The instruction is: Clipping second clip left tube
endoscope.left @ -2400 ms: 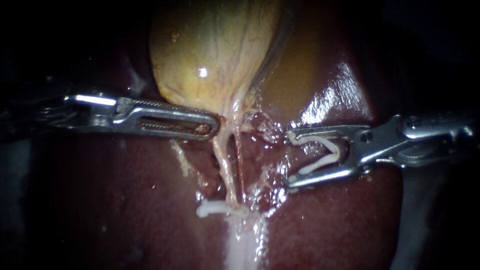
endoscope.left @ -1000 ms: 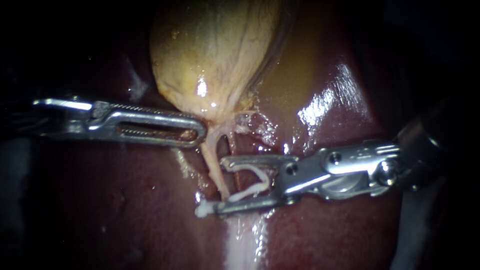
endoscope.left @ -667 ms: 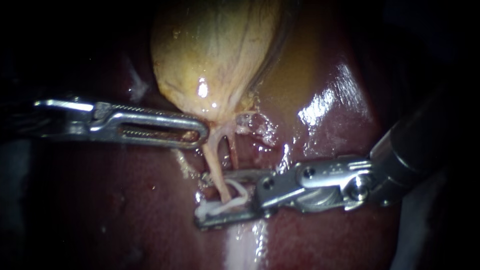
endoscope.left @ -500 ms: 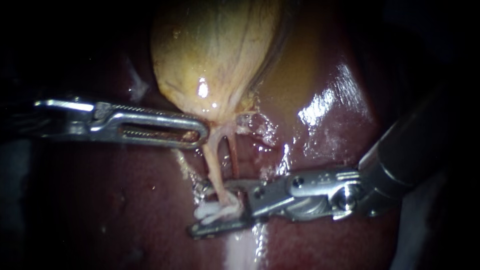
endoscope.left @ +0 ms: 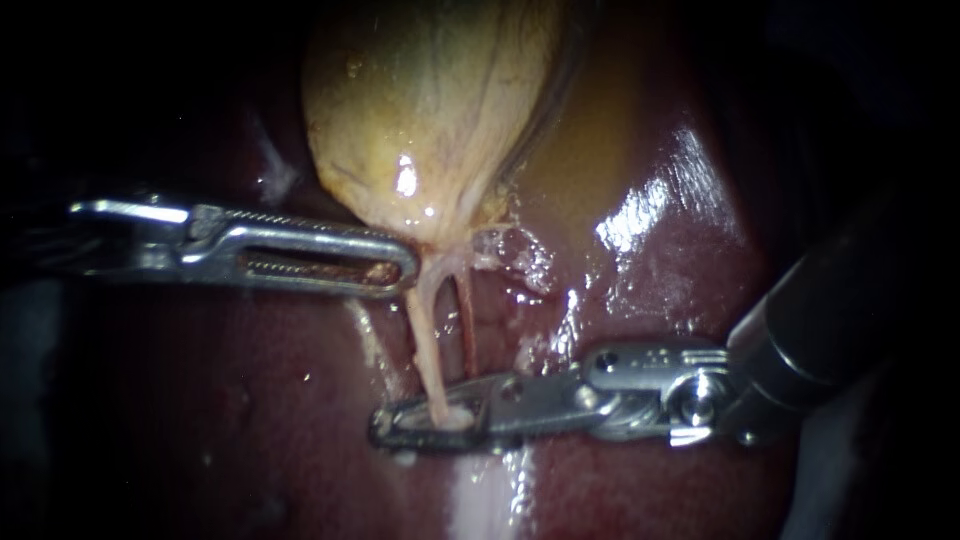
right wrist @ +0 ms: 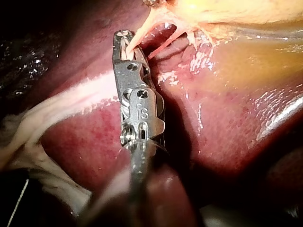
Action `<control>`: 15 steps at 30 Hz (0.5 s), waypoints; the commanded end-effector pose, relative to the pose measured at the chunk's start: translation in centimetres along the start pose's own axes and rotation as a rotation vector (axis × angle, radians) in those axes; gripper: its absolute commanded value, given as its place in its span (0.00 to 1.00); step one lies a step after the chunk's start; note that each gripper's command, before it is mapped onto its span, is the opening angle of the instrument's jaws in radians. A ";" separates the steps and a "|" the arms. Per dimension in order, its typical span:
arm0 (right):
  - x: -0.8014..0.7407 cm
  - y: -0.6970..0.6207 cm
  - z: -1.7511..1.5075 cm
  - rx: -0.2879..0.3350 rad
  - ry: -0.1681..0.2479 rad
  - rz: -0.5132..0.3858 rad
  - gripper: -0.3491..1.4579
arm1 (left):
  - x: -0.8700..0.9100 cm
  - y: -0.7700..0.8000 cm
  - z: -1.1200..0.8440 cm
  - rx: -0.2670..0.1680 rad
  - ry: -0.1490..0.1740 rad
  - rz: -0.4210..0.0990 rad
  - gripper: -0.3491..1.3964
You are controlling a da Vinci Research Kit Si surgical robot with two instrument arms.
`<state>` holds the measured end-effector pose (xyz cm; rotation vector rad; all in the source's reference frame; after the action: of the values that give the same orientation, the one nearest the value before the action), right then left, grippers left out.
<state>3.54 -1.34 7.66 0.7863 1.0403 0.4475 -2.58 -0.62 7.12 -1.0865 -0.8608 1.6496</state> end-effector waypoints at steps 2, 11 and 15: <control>-0.01 0.02 -0.01 0.002 -0.001 0.005 0.00 | 0.00 0.00 0.00 0.000 0.000 0.000 0.00; -0.01 0.02 -0.01 0.000 -0.010 0.006 0.00 | 0.00 -0.01 0.00 -0.001 -0.001 0.000 0.00; -0.01 0.03 -0.01 0.000 -0.010 0.005 0.00 | 0.00 -0.03 0.00 -0.001 -0.001 0.001 0.00</control>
<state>3.53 -1.33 7.68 0.7910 1.0288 0.4478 -2.57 -0.61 7.14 -1.0864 -0.8610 1.6508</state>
